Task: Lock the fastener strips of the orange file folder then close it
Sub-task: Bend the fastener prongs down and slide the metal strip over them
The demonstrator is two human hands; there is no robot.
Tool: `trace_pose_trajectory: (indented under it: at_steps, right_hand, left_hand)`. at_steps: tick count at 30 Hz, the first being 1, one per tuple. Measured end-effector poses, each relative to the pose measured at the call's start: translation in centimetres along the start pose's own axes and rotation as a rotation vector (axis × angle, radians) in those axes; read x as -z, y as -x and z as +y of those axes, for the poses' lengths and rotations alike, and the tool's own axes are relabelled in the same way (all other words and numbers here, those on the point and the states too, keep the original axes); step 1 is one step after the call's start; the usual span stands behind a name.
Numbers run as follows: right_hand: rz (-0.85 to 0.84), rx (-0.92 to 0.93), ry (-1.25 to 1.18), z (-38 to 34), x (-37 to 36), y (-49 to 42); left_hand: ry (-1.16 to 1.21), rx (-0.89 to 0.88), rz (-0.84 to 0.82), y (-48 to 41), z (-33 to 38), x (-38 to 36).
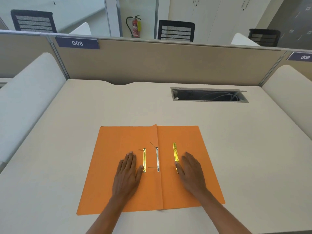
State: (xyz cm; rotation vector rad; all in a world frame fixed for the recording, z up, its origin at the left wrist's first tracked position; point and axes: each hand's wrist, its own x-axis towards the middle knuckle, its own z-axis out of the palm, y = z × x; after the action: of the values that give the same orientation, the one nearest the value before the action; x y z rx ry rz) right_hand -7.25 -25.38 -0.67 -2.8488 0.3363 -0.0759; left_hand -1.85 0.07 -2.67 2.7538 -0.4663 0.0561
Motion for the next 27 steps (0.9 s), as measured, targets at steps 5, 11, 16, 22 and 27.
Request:
trace_pose_trajectory:
  at_steps: [5,11,16,22,27]
  right_hand:
    - [0.022,-0.106,0.088,-2.7,2.2,-2.4]
    - [-0.097,-0.215,0.076,-4.7,2.8,-3.7]
    - [-0.158,-0.350,-0.017,-5.7,3.1,-4.3]
    - [-0.233,-0.460,-0.086,-5.7,3.9,-5.1]
    - [-0.259,-0.525,-0.125,-5.7,4.1,-5.4]
  left_hand:
    - [0.058,-0.009,0.052,-0.4,0.5,0.7]
    - [0.193,-0.232,0.094,-2.5,1.8,1.7]
    - [0.237,-0.370,0.049,-4.0,2.0,0.9]
    - [0.242,-0.340,0.051,-4.7,2.1,0.2]
    - [0.133,-0.352,0.028,-4.2,1.8,-1.4]
